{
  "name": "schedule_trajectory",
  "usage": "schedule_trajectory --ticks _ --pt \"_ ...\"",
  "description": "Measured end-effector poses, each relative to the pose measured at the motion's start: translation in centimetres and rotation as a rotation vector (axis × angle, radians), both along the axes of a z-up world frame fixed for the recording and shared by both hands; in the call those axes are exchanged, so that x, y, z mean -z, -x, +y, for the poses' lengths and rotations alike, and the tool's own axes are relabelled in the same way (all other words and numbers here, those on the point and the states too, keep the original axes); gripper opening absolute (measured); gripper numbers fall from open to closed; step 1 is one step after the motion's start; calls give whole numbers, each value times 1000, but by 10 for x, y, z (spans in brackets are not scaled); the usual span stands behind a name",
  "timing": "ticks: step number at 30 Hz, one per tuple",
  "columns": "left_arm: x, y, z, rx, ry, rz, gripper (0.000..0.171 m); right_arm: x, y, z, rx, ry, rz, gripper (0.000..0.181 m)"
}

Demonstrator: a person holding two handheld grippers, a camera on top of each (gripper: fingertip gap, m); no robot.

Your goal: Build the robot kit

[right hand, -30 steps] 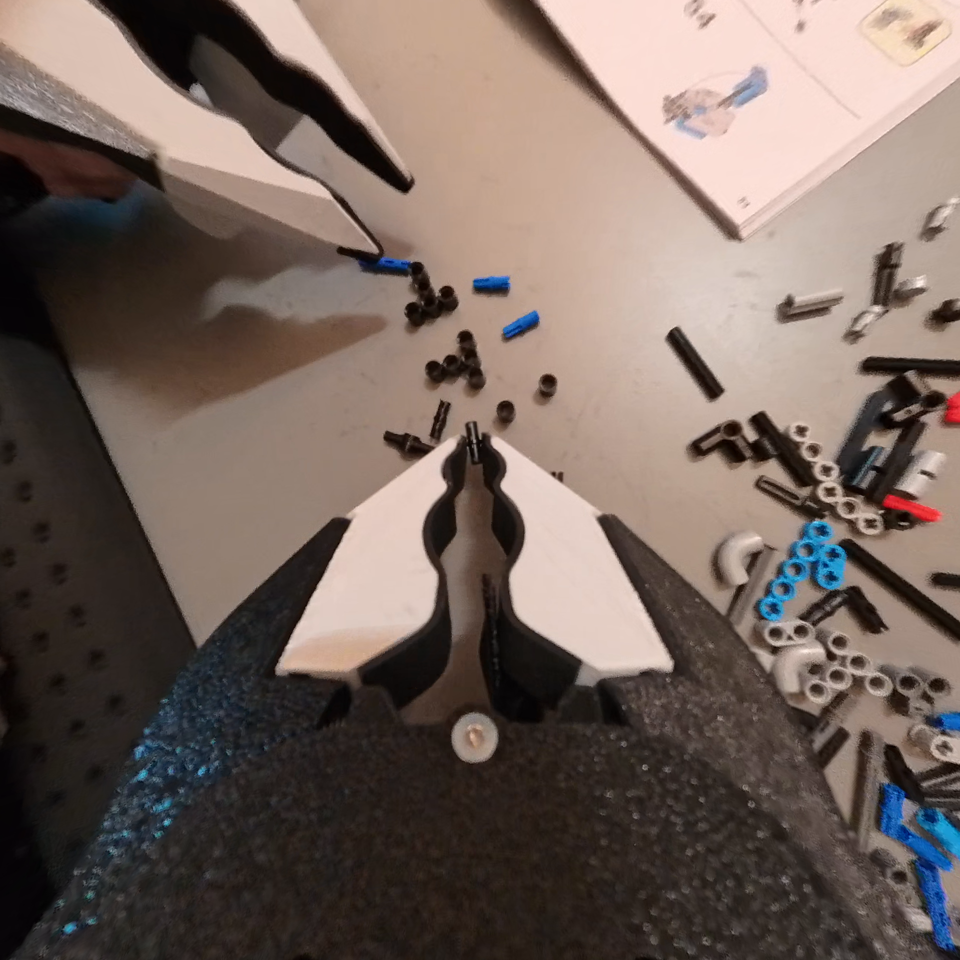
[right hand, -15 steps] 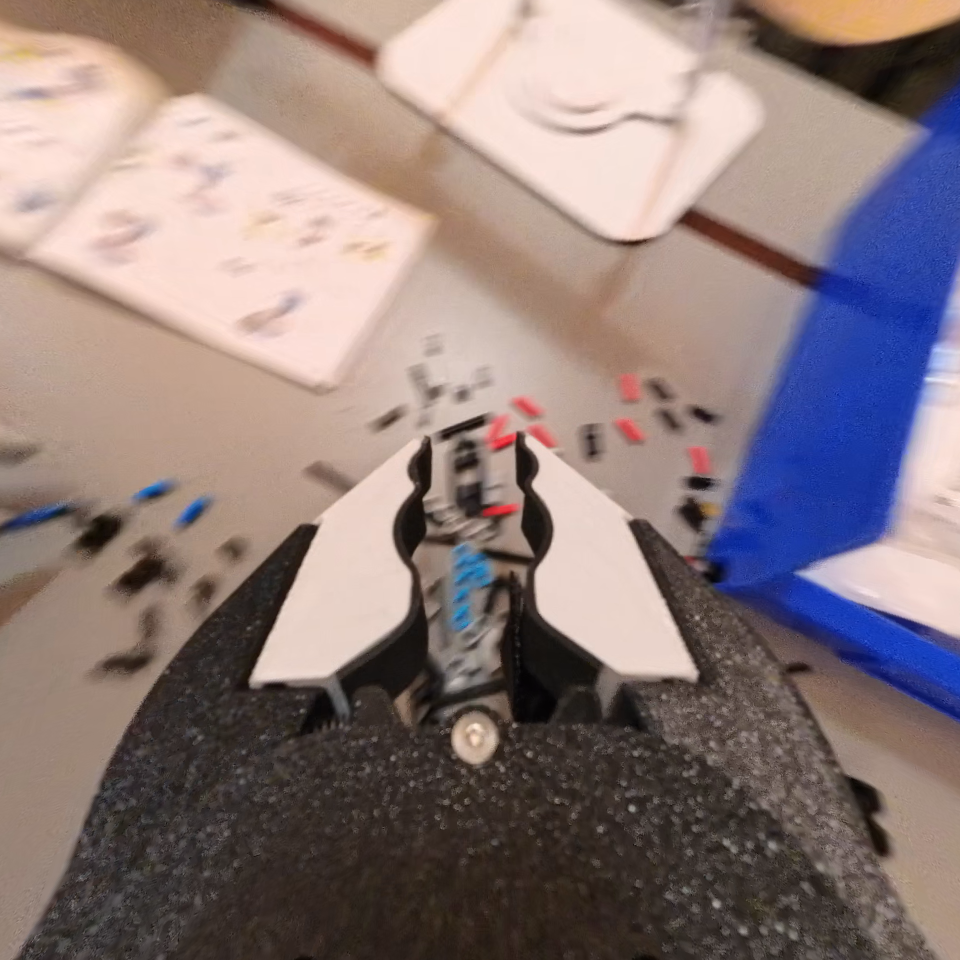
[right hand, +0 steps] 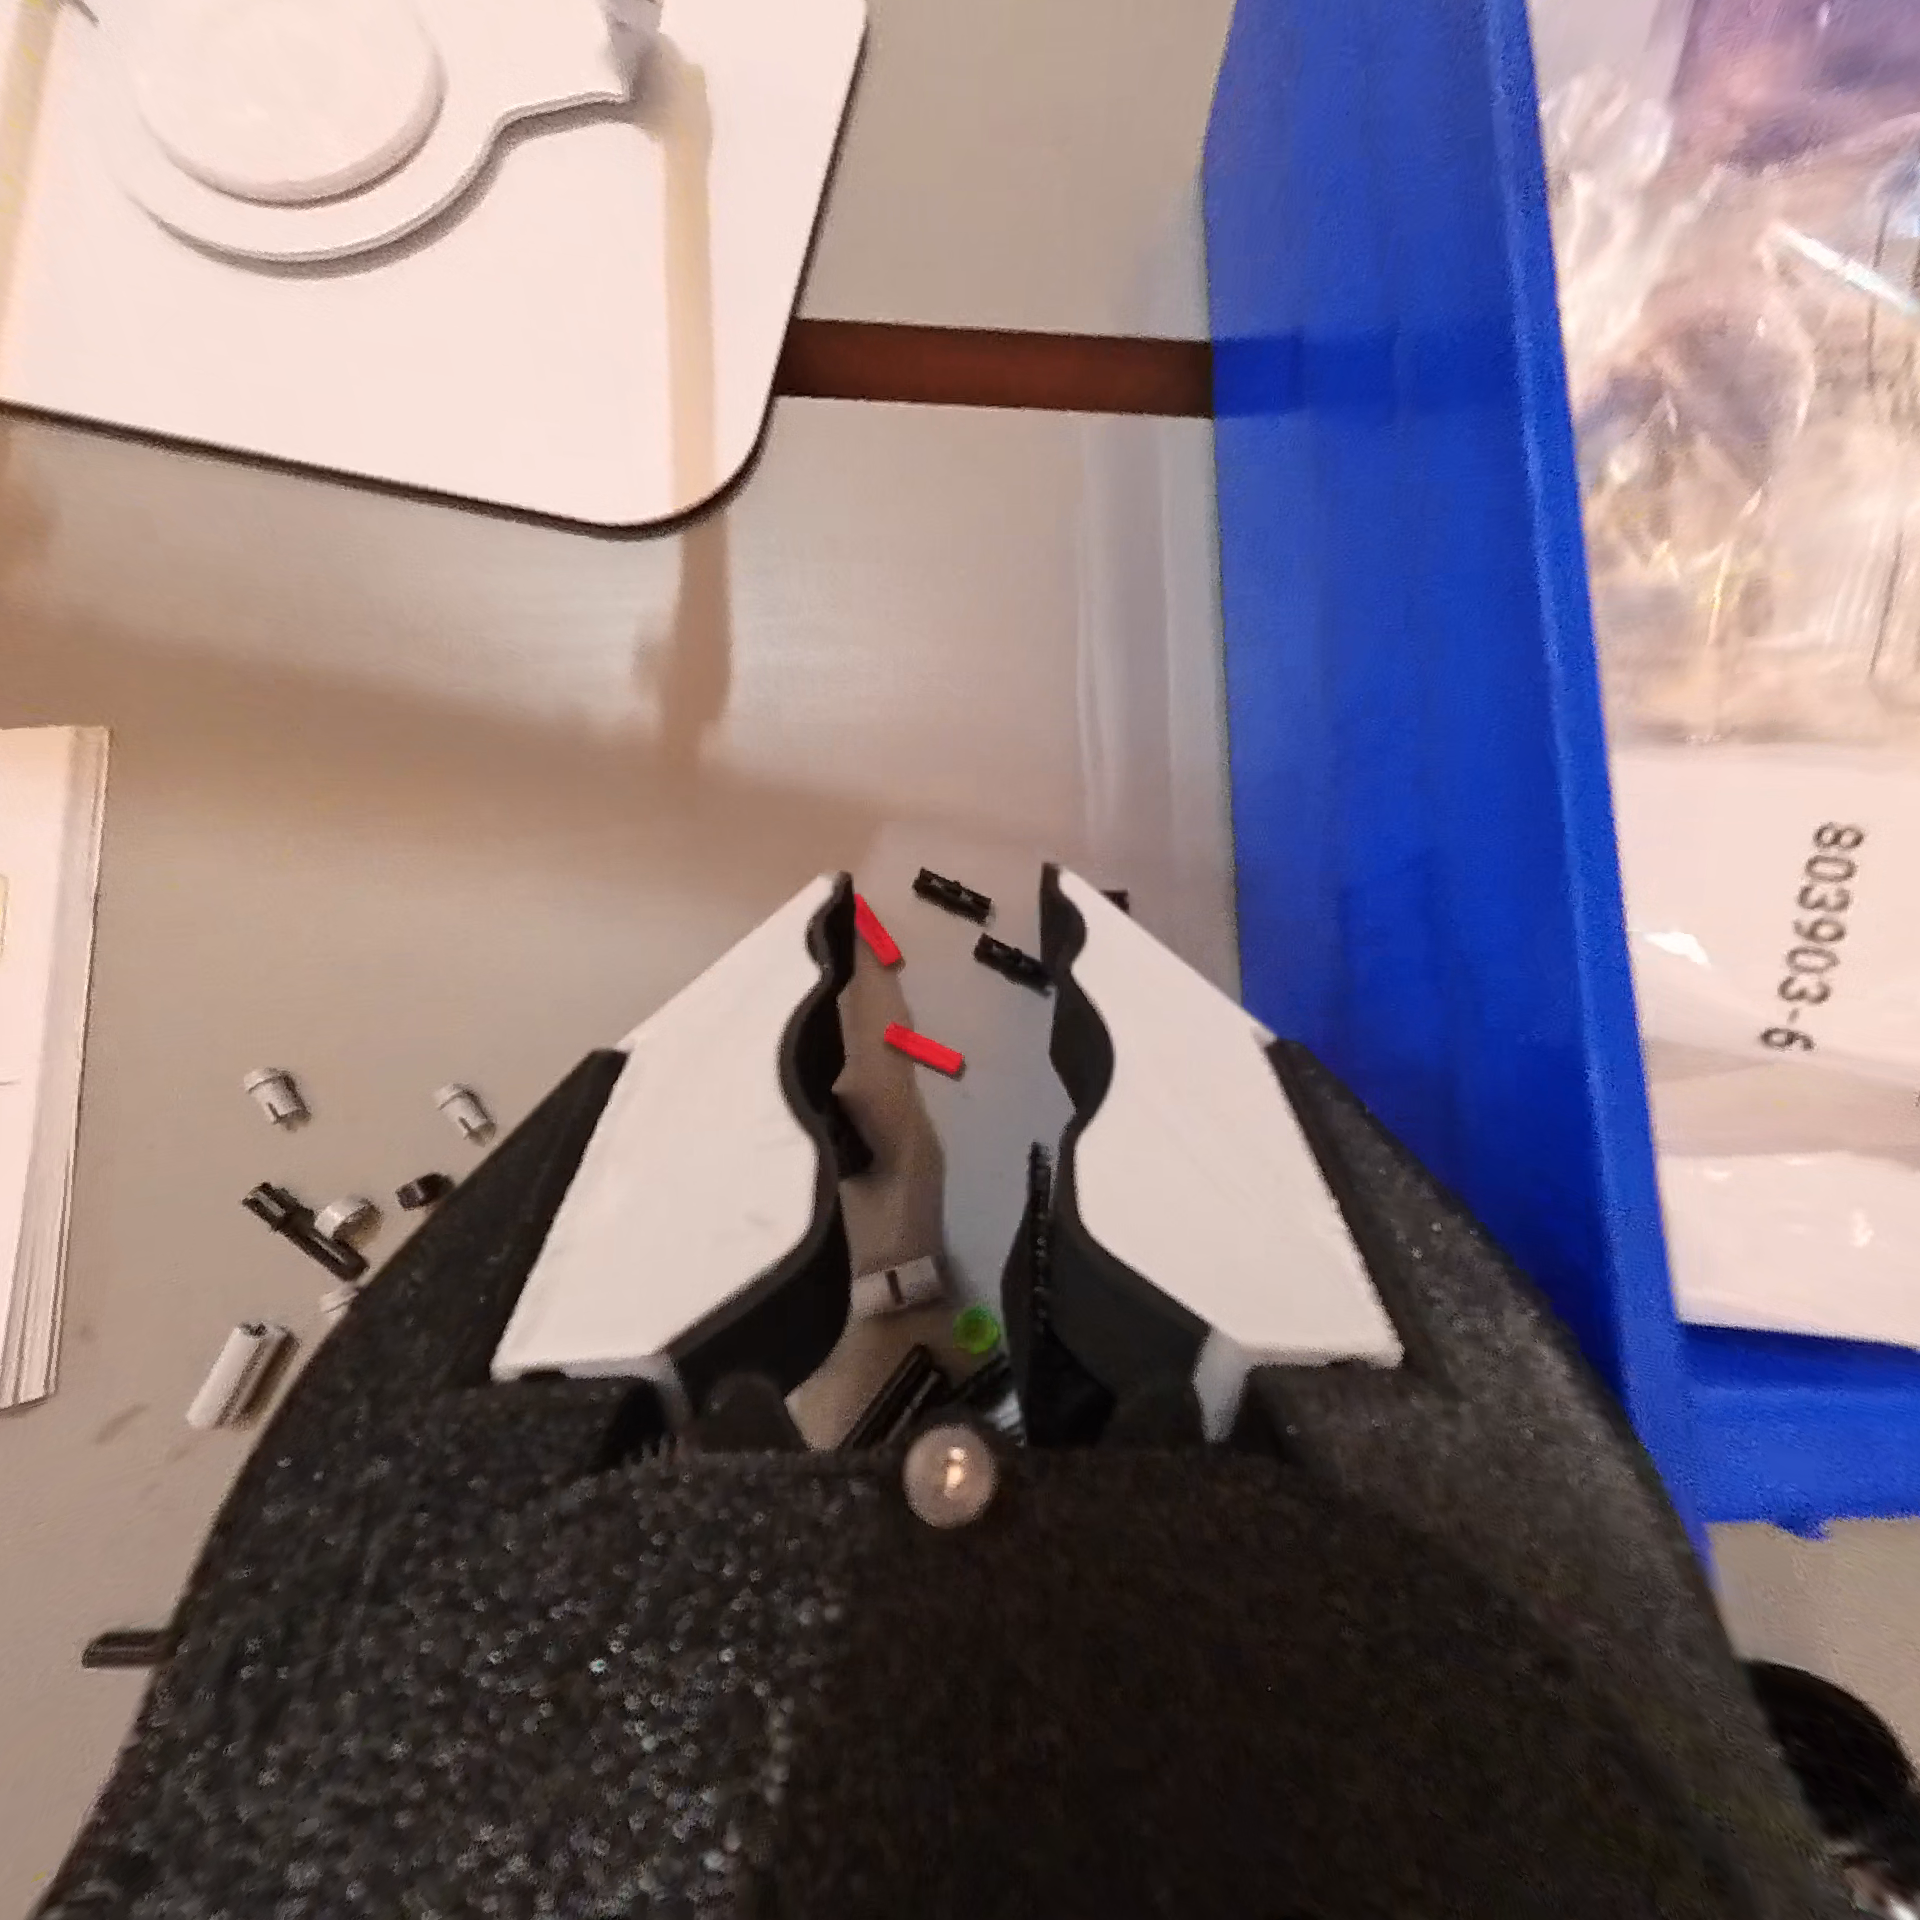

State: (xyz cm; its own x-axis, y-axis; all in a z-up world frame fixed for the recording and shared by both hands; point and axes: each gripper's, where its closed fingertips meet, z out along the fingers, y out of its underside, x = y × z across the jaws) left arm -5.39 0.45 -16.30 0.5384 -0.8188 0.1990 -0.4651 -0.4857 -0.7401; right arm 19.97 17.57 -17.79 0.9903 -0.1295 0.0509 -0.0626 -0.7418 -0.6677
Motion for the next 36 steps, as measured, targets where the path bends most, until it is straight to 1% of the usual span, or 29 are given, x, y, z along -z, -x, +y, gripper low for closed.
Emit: schedule_trajectory --ticks 3,6,8,9,10,15,17,19,20,21,22,25,27,29,31,33,35,36 --pt "0 0 0 0 4 -3 27 6 0 -2 37 -20 51 32" --pt "0 0 0 -1 4 -2 27 7 2 -2 41 -37 97 28" --pt "0 0 0 -1 7 -3 27 7 7 -1 20 -44 127 17" --pt "0 0 0 -1 7 -3 27 7 9 0 12 -49 139 3" --pt "0 0 0 -1 6 -3 27 7 10 0 8 -52 142 0" --pt "0 0 0 -2 6 -5 27 5 10 -3 -8 -50 130 0" --pt "0 1 0 -3 6 -4 27 -3 14 -3 -32 -71 136 0" --pt "0 0 0 -1 7 -4 27 -15 12 1 -30 -114 104 1" --pt "0 0 0 0 6 -3 27 -16 11 4 -29 -111 80 9" --pt "0 0 0 1 5 -2 27 -14 13 8 -40 -95 74 26" --pt "0 0 -1 2 5 -2 27 -10 16 11 -53 -72 77 35" --pt "0 0 -1 2 6 -4 27 -2 28 24 -82 -44 107 35" --pt "0 0 -1 2 6 -4 27 0 33 34 -97 -30 114 43" --pt "0 0 -1 4 8 -6 27 1 32 44 -84 -14 100 43" --pt "-1 -1 -1 4 7 -8 27 -2 34 55 -76 -23 127 42" --pt "-1 -1 -2 5 9 -10 27 -3 34 66 -69 -29 120 39" --pt "-1 0 -2 5 9 -11 27 9 30 68 -67 29 89 35" --pt "-1 0 -2 4 9 -12 27 11 30 69 -70 23 78 34"
